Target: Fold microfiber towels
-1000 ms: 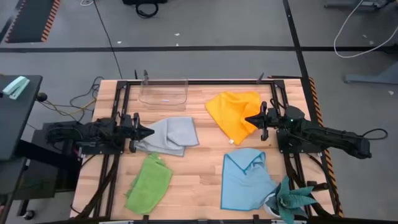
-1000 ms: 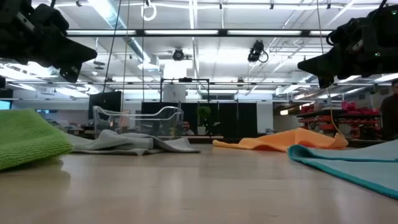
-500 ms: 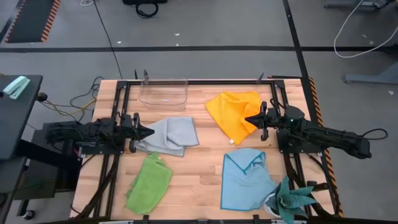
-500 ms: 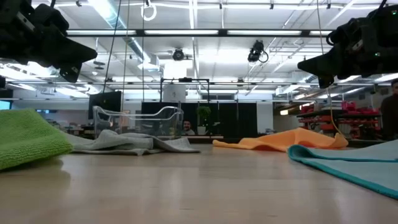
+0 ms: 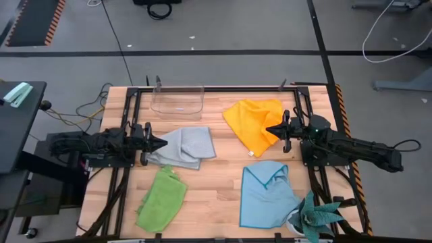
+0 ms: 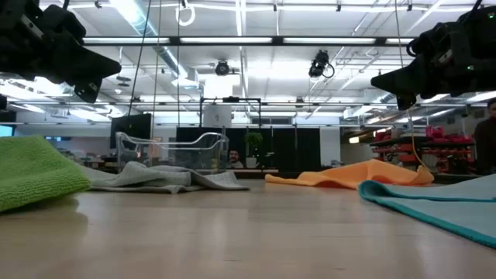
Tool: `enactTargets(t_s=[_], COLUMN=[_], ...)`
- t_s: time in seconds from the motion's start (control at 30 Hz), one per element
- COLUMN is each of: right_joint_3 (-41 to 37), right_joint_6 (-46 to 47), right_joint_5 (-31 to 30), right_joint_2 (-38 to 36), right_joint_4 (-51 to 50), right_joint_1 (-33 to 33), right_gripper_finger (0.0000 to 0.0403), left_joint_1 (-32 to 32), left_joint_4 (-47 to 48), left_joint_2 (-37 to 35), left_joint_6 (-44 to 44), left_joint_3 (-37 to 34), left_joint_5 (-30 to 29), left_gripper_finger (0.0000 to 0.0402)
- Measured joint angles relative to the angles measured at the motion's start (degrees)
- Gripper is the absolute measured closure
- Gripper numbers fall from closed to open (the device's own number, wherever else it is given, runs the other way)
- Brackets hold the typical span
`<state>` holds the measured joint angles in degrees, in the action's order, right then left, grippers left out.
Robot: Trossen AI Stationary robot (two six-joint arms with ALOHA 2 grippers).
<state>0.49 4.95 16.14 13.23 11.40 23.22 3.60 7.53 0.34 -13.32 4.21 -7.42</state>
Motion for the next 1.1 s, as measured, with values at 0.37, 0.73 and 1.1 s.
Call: enactTargets(t_s=[0.37, 0.73, 1.1], right_joint_3=[-0.01, -0.01, 0.00], right_joint_6=[0.00, 0.01, 0.01], right_joint_5=[-0.01, -0.01, -0.02], right_joint_2=[0.00, 0.00, 0.00], right_joint_4=[-0.01, -0.01, -0.01], right_joint_1=[0.02, 0.01, 0.01], right_gripper_finger=[0.0395, 0.0395, 0.0395], left_joint_1=[0.01, 0.00, 0.02], left_joint_4=[-0.01, 0.00, -0.71], left_joint_2=[0.01, 0.02, 0.02], left_joint_6=[-0.01, 0.00, -1.08], left_joint_3=[-0.01, -0.02, -0.01], left_joint_5=[0.01, 0.00, 0.00], left_gripper_finger=[0.0376, 0.0369, 0.0373])
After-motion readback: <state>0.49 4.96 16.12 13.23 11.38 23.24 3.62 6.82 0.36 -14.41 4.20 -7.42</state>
